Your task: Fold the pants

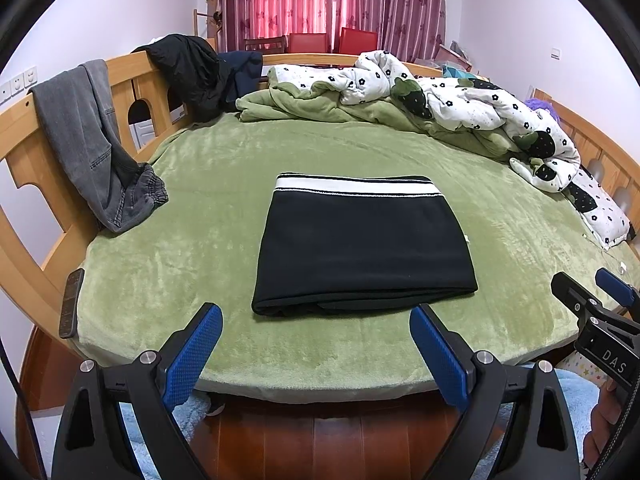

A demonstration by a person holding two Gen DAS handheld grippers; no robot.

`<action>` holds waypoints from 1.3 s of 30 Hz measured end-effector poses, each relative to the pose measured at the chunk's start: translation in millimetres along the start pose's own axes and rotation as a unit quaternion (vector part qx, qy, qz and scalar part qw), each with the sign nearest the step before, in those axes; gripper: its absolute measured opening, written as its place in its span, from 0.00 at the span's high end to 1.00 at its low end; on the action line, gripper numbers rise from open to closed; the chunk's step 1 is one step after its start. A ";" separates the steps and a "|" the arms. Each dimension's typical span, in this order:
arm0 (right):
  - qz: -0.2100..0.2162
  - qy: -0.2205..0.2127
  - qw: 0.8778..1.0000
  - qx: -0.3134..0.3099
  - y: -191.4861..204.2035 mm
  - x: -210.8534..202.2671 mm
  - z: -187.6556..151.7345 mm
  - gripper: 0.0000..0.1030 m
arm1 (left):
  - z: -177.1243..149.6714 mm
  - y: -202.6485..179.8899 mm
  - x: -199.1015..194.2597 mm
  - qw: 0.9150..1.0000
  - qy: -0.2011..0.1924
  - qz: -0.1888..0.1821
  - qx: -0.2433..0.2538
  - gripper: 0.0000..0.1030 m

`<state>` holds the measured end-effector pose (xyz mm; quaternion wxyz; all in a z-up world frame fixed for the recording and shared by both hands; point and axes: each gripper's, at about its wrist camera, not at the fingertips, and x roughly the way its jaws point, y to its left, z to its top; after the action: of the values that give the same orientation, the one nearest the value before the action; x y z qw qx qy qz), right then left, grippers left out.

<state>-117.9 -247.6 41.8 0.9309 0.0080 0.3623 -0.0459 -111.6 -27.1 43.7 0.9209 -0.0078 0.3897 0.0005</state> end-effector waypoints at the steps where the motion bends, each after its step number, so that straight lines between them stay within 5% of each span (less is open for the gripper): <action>1: 0.000 -0.001 1.000 0.001 0.6 -0.7 -0.2 0.13 | -0.2 0.7 0.0 1.000 0.000 0.000 0.000 0.08; 39: 0.000 -0.001 1.000 0.009 5.9 -9.9 -2.2 0.13 | 3.5 0.5 -4.1 1.000 -0.003 -0.002 0.000 0.08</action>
<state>-126.1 -240.8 46.7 0.9310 0.0163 0.3613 -0.0488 -111.9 -26.5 49.1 0.9220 -0.0085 0.3871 -0.0013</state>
